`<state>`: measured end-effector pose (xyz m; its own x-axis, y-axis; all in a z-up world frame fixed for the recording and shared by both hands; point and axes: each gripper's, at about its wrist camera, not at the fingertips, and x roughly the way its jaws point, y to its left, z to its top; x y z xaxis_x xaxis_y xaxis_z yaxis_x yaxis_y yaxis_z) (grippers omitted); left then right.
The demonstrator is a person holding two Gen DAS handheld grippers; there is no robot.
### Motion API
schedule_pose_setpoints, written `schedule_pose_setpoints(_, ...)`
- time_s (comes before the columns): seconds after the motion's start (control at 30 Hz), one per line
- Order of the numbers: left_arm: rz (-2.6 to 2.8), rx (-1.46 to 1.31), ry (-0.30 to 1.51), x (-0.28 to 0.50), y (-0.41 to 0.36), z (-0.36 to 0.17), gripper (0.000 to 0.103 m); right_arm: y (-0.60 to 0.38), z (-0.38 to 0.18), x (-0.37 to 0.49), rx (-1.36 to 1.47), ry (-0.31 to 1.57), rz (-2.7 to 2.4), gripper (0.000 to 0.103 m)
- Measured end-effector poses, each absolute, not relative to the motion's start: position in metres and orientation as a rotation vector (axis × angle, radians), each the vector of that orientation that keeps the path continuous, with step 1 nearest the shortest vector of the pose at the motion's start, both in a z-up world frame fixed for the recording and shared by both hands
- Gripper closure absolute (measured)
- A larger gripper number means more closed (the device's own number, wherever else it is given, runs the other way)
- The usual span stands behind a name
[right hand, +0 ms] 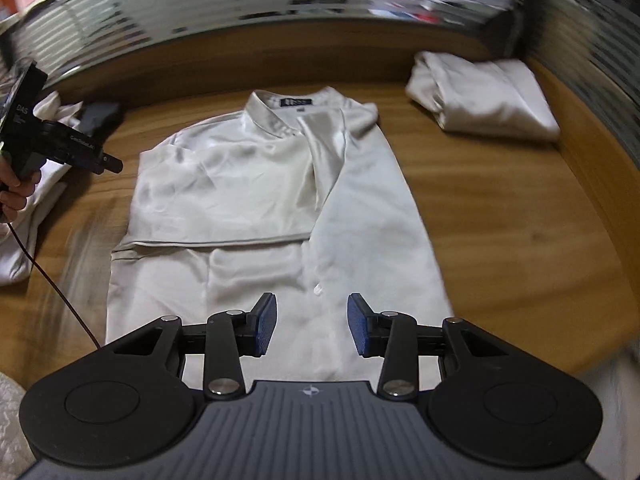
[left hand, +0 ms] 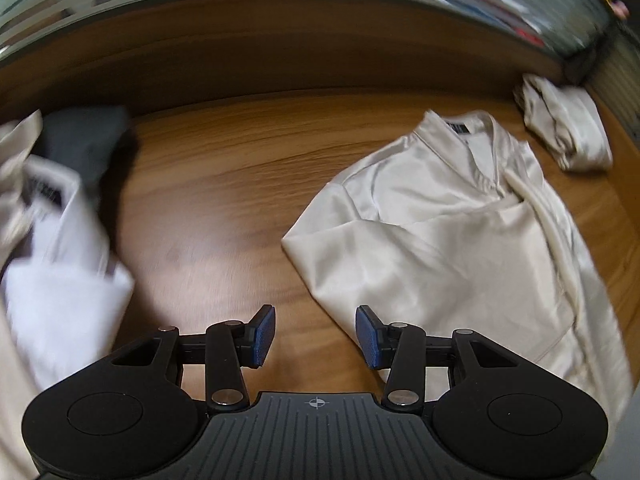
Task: Fold clothes
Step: 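Move both grippers over the shirt hem to smooth it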
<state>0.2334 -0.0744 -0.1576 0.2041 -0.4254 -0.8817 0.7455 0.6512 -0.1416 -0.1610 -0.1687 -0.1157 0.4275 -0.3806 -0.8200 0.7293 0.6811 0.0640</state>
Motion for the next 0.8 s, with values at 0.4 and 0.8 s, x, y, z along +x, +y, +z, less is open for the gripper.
schedule_pose_setpoints(0.4,-1.133,0.724,0.924,0.258,-0.120,-0.185,0.056,-0.050,-0.166,-0.085,0.541,0.896,-0.858,0.054)
schedule_pose_setpoints(0.8,-1.390,0.967,0.829,0.257,-0.125,-0.190,0.054,0.000,-0.208,-0.036,0.517,1.013,-0.784,0.052)
